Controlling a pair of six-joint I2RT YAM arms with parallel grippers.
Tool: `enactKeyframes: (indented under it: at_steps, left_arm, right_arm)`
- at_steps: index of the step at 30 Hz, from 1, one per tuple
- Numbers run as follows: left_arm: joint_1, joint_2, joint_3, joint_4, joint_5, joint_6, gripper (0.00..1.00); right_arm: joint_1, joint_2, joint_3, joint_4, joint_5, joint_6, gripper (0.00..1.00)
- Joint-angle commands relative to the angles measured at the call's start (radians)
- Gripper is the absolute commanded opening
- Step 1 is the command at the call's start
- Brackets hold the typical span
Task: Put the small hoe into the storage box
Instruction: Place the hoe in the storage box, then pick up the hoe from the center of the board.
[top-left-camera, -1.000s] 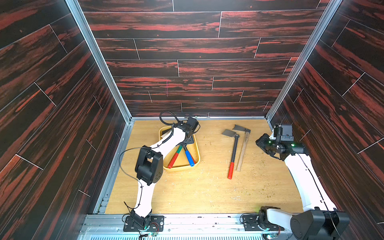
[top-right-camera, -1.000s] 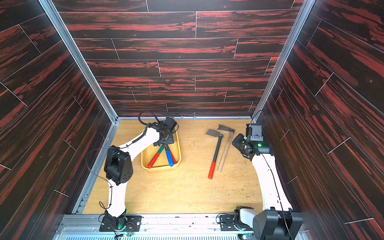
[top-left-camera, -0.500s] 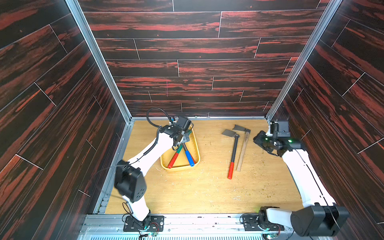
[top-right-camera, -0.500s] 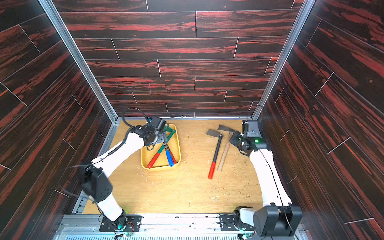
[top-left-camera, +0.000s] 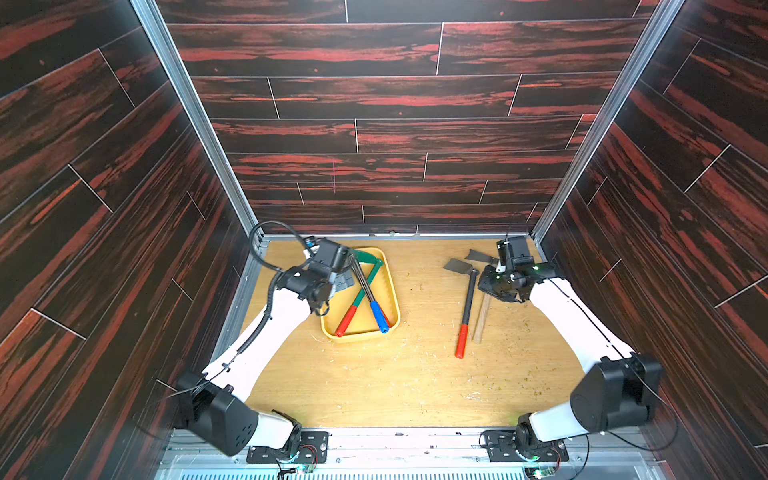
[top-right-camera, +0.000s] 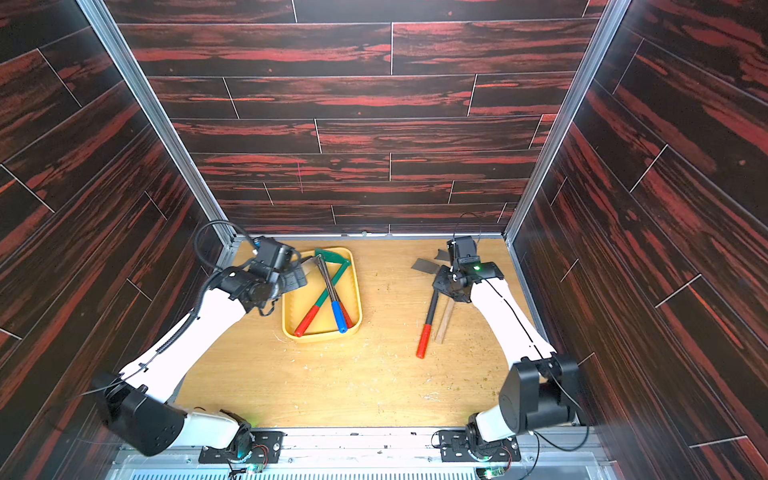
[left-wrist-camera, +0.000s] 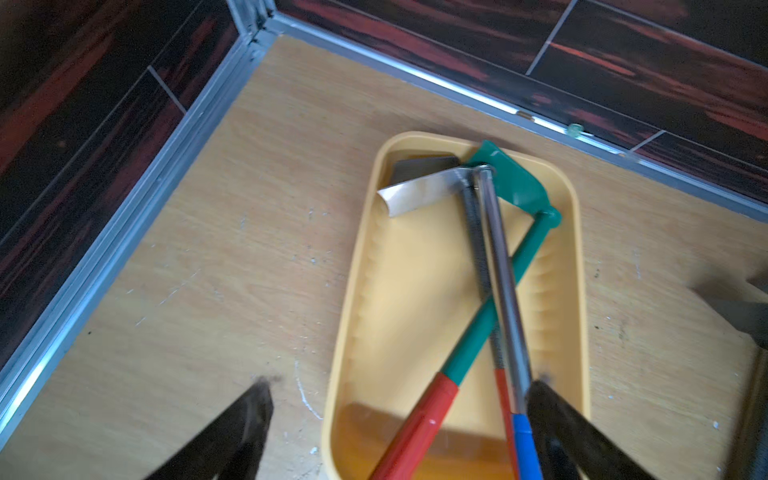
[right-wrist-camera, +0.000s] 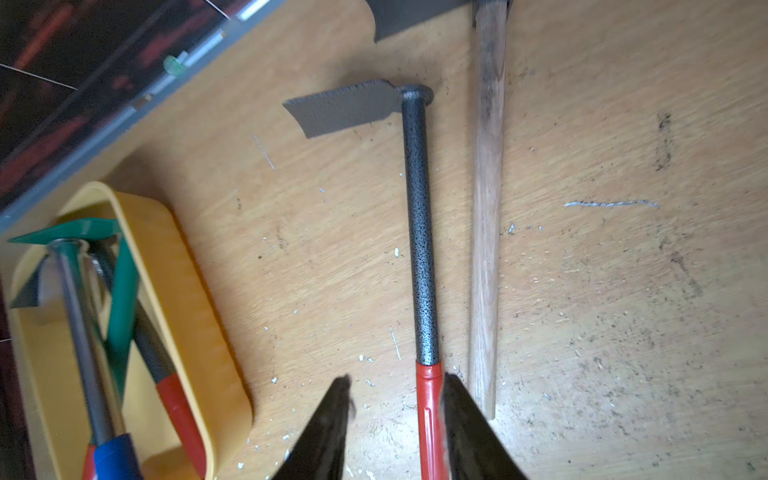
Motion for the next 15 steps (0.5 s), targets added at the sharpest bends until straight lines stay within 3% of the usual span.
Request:
enactKeyframes:
  at_steps: [1, 15]
  left_arm:
    - [0.019, -0.052, -0.036, -0.012, 0.029, 0.012, 0.98]
    - [0.091, -0.124, -0.069, -0.028, 0.084, 0.014, 0.98]
  right_arm:
    - [0.009, 0.035, 0.017, 0.013, -0.006, 0.009, 0.41]
    - [0.01, 0.223, 0.007, 0.063, 0.019, 0.005, 0.39]
